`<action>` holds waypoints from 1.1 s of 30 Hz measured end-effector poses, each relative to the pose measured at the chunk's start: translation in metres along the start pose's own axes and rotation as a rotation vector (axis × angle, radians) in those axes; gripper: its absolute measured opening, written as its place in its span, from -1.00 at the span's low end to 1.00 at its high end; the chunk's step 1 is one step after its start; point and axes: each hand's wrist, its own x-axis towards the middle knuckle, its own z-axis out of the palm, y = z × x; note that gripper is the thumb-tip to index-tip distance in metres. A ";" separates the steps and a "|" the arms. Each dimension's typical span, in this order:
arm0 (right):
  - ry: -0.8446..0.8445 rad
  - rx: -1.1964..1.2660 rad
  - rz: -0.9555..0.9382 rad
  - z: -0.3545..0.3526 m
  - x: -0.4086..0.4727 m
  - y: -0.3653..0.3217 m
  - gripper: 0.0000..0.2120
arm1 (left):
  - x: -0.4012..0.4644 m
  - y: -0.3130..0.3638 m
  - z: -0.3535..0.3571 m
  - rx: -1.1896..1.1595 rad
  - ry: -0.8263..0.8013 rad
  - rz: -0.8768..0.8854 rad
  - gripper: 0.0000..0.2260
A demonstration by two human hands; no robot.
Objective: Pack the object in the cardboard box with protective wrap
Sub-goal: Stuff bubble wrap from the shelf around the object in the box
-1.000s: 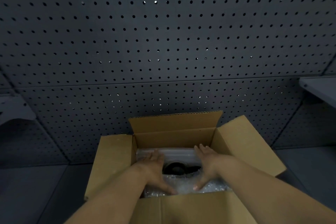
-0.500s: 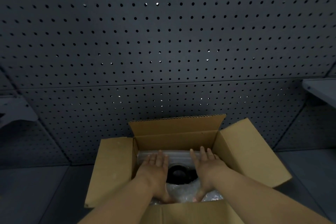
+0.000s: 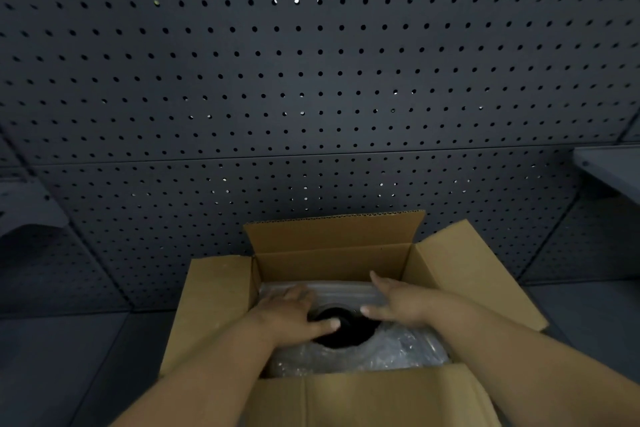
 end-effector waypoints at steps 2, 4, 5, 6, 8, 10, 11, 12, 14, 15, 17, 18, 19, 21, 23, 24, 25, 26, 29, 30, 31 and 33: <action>0.012 -0.050 0.003 0.002 0.003 -0.001 -0.09 | 0.001 0.001 -0.001 0.006 0.016 -0.001 -0.20; 0.008 -0.129 0.012 0.006 0.005 -0.001 0.03 | 0.002 0.001 0.000 0.046 -0.005 0.010 -0.10; 0.004 -0.172 0.016 0.009 0.006 -0.001 0.09 | 0.002 0.001 0.001 0.058 -0.014 0.012 -0.06; -0.002 -0.215 0.021 0.011 0.006 0.000 0.14 | 0.002 0.000 0.002 0.068 -0.020 0.010 -0.03; -0.015 -0.284 0.031 0.015 0.005 0.000 0.20 | 0.001 0.001 0.004 0.093 -0.025 0.007 0.03; -0.016 -0.335 0.038 0.019 0.005 -0.001 0.24 | 0.001 0.003 0.006 0.128 -0.034 0.001 0.09; -0.012 -0.364 0.043 0.021 0.005 -0.002 0.25 | 0.001 0.004 0.007 0.157 -0.033 0.001 0.10; -0.011 -0.396 0.053 0.023 0.005 -0.004 0.26 | 0.000 0.006 0.008 0.196 -0.029 0.002 0.11; -0.012 -0.475 0.081 0.029 0.005 -0.006 0.25 | -0.001 0.008 0.010 0.279 -0.015 0.007 0.11; -0.005 -0.519 0.093 0.032 0.005 -0.008 0.25 | 0.000 0.010 0.011 0.315 -0.006 0.007 0.11; 0.024 -0.603 0.116 0.040 0.005 -0.011 0.24 | 0.001 0.013 0.015 0.377 0.017 -0.007 0.12; 0.043 -0.642 0.124 0.044 0.006 -0.012 0.23 | 0.001 0.015 0.018 0.403 0.029 -0.017 0.12; 0.062 -0.679 0.130 0.047 0.005 -0.013 0.21 | 0.001 0.017 0.020 0.423 0.041 -0.028 0.13; 0.087 -0.734 0.133 0.052 0.003 -0.015 0.16 | 0.002 0.020 0.025 0.441 0.058 -0.047 0.11; 0.084 -0.729 0.122 0.051 0.000 -0.016 0.14 | 0.002 0.020 0.028 0.438 0.063 -0.062 0.10; 0.069 -0.686 0.110 0.047 -0.002 -0.015 0.13 | 0.002 0.019 0.027 0.425 0.060 -0.068 0.09; 0.046 -0.609 0.097 0.042 -0.003 -0.013 0.12 | 0.002 0.017 0.026 0.402 0.055 -0.070 0.09; 0.019 -0.502 0.082 0.034 -0.004 -0.011 0.12 | 0.002 0.014 0.024 0.377 0.047 -0.066 0.09; 0.011 -0.192 0.036 0.012 -0.002 -0.005 0.10 | 0.003 0.006 0.014 0.262 0.021 -0.028 0.09; 0.031 -0.149 0.032 0.009 -0.001 -0.004 0.07 | 0.005 0.003 0.010 0.198 0.023 -0.026 0.05; 0.049 -0.140 0.032 0.009 0.001 -0.005 0.04 | 0.006 0.000 0.007 0.139 0.029 -0.032 0.00; 0.066 -0.174 0.033 0.013 0.004 -0.006 0.07 | 0.010 -0.005 0.002 0.098 0.024 -0.043 -0.10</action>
